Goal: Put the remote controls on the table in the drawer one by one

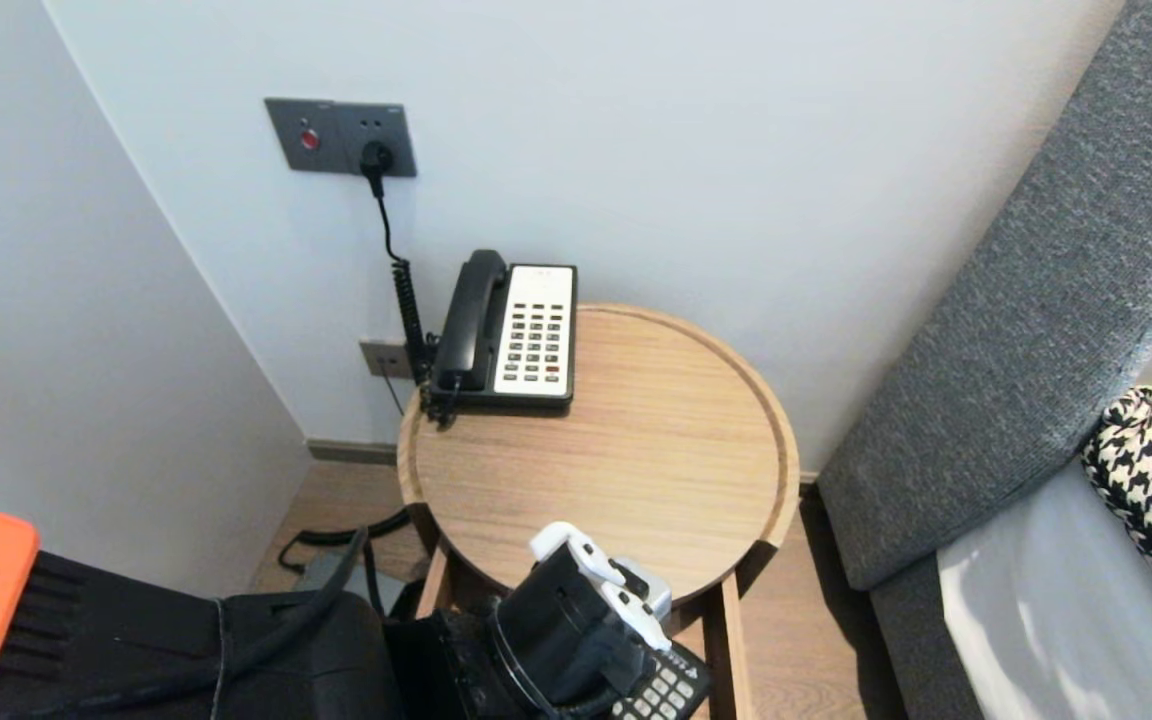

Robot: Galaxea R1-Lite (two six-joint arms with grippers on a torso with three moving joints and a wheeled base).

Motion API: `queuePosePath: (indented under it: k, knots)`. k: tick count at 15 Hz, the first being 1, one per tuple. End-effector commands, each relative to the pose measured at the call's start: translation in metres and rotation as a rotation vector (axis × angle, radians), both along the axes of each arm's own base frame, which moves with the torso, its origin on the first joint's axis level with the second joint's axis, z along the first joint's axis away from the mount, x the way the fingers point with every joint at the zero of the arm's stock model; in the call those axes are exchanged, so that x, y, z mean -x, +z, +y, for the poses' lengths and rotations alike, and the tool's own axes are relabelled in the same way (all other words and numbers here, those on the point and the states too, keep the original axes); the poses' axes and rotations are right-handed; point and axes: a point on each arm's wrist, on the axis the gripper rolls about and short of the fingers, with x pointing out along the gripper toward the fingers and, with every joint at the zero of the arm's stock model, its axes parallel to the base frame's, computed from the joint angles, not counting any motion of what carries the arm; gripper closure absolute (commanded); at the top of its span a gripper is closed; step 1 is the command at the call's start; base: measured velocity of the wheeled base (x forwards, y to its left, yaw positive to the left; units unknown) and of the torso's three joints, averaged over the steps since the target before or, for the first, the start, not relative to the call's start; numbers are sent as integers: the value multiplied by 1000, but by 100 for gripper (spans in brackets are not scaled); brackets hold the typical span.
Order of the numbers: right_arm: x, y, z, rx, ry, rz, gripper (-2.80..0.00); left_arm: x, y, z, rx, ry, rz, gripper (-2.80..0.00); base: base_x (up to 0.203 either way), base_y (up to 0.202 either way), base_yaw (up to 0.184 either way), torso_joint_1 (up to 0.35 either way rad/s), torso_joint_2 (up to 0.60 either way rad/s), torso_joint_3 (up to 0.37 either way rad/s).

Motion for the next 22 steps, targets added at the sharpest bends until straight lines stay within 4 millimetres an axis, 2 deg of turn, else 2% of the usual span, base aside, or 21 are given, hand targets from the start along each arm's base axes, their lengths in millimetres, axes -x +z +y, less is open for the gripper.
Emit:
queuePosePath:
  k: [1,12,22]
  knots:
    - [-2,-7,0,-1,0,25,0,-2,-7,-5,-20,21,-2,0,0,0,0,0,0,0]
    - [-2,-7,0,-1,0,24,0,-11,-10,-24,50,120,-34,0,0,0,0,0,0,0]
    - [-2,-7,0,0,0,25,0,-18,-19,-40,68,127,-45,0,0,0,0,0,0,0]
